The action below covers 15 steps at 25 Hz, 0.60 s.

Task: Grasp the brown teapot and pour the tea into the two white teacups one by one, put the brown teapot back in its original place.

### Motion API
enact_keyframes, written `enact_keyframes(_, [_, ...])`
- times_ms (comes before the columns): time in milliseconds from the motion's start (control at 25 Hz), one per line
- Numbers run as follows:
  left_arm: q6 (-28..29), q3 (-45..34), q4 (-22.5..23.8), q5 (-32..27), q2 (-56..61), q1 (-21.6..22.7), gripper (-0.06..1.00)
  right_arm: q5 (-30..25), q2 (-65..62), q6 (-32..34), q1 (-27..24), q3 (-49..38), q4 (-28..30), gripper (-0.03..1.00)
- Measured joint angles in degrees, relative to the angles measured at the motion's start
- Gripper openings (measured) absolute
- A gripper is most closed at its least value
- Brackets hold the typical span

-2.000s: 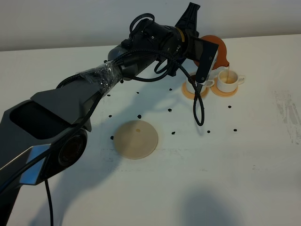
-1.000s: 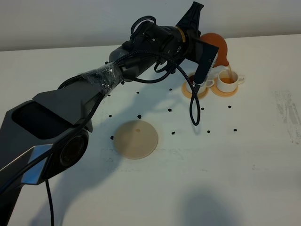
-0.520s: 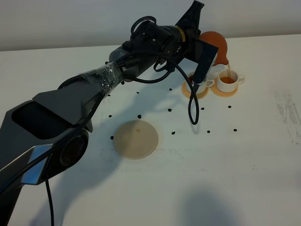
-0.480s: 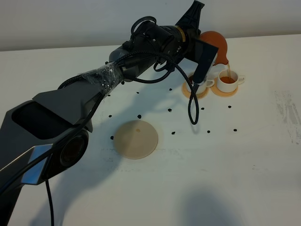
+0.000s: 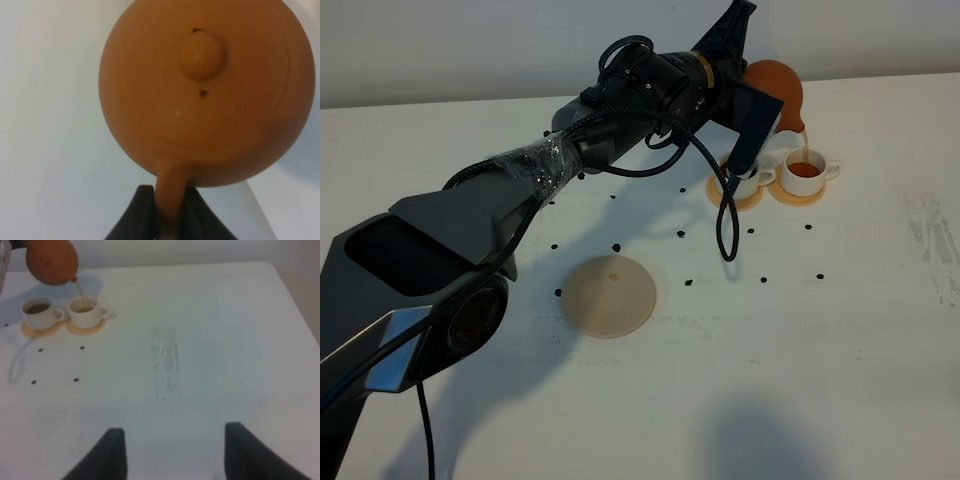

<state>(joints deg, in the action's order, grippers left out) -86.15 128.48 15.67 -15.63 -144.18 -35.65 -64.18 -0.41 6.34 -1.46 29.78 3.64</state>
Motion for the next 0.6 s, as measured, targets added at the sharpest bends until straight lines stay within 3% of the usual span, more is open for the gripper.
enact_keyframes(600, [-0.1,0.0,1.5,1.1,0.0,0.0,0.12,0.0,0.0,0.0,0.0,0.0,0.0,0.43])
